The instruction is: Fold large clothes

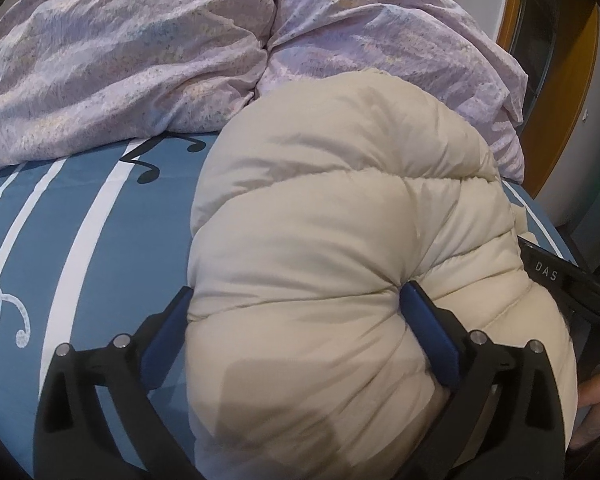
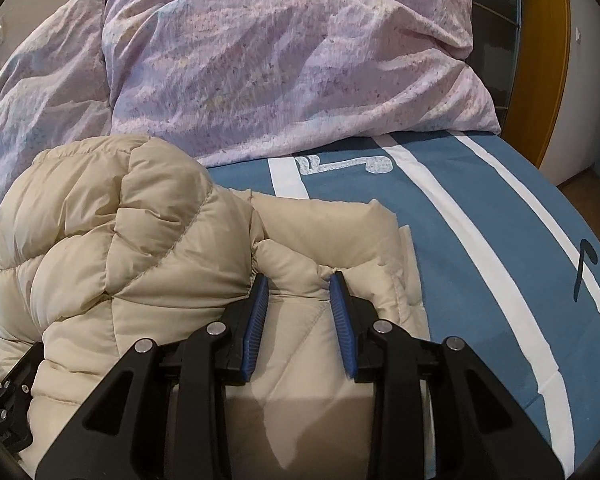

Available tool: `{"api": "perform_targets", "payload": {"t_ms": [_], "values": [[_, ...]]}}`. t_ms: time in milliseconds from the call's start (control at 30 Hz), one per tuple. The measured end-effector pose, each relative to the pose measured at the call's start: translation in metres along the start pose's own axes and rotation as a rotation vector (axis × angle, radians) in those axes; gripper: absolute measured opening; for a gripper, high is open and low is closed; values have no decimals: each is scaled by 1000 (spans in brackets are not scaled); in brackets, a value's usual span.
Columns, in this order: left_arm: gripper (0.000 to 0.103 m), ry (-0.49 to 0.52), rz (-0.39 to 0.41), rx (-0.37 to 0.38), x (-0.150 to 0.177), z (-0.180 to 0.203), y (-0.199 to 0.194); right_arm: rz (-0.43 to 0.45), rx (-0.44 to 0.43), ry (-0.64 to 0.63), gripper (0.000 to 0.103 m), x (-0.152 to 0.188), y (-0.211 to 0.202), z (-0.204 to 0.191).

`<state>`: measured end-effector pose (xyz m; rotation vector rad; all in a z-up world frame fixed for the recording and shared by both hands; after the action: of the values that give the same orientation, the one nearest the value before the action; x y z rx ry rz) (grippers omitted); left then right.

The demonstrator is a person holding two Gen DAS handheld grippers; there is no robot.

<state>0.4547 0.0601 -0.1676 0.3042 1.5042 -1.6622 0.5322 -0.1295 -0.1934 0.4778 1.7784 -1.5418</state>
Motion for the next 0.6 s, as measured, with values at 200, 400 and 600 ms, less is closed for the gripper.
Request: {"api": "perform_targets", "payload": {"t_ms": [200,400,600], "values": [[101,8,7,-4,-1,1,1,-4,-4,6,34,0,2,0],[101,5,5,1,0,1,1,-5,-5,9,34,0,3,0],[101,12,12,-7,-1,0,0,-5,-5,9,34,0,3,0]]}}
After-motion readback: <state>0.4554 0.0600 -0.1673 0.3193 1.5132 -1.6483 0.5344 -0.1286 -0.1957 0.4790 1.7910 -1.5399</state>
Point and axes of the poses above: each gripper's, at about its wrist camera, not at the fingertips, and y roughly the way its jaws point, z to its right, x to its underside, the point moved 10 cm from there along y, roughly the way its jaws point, and after that the axes turned 9 degrees about -y, right-handed, at the moved point
